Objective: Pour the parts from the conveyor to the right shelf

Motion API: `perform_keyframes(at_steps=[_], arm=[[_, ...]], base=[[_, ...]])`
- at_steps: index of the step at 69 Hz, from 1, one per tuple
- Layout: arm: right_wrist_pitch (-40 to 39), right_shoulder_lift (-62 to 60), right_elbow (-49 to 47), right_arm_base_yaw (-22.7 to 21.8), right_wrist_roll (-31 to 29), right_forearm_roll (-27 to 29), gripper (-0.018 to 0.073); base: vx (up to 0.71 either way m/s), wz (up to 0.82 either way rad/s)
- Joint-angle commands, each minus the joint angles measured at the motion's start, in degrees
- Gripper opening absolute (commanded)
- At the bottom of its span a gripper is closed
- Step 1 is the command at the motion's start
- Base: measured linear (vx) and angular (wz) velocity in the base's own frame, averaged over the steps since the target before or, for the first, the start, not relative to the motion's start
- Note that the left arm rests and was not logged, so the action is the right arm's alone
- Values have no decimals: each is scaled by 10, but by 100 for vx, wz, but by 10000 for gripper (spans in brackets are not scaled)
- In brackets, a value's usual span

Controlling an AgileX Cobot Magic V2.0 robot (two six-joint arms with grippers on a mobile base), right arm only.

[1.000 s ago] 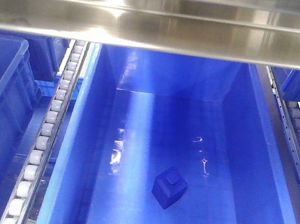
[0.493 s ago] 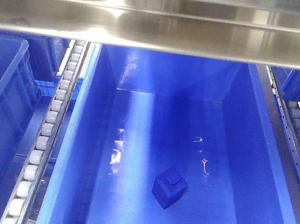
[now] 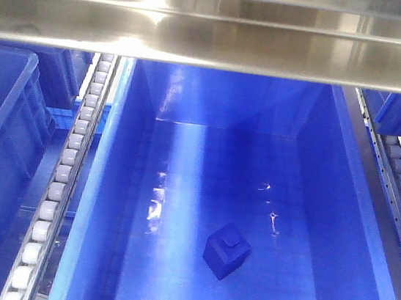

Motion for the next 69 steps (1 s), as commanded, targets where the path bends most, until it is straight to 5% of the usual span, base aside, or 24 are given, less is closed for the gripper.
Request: perform_keyframes(at_steps=[1,22,40,69], arm=[[-48,-3,-5,-10,-5,-7,-9],[-71,-64,101,-29,0,-5,-9],[-192,-65,170,-29,0,-1,-9],[-187,-65,170,-29,-2,0,-9]], base=[[0,0],[0,0],[0,0],[0,0]])
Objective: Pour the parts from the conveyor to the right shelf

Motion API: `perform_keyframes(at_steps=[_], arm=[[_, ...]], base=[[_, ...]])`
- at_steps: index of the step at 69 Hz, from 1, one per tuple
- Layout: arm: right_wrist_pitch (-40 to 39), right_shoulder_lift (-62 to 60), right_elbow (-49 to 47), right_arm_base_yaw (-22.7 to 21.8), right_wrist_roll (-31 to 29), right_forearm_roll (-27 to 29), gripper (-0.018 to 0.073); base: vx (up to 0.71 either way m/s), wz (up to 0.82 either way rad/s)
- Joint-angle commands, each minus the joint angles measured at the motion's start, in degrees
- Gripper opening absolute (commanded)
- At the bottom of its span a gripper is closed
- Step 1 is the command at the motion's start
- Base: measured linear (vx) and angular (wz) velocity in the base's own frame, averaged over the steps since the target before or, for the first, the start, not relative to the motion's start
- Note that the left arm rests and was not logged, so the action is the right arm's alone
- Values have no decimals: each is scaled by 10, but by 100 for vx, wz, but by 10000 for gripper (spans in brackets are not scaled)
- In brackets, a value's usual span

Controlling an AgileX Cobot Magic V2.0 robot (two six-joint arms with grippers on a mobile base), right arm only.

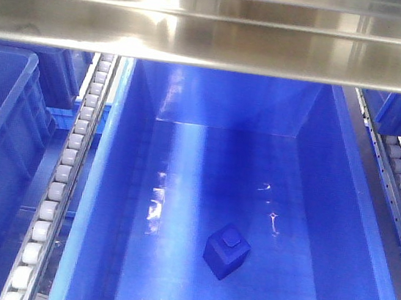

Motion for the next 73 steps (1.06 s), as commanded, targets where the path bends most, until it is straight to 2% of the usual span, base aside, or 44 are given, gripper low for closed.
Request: perform_keyframes(at_steps=[1,73], arm=[[-47,-11,3,-3,-5,-1,-9],[-48,-11,3,-3,-5,-1,-9]], base=[[0,0],[0,0]])
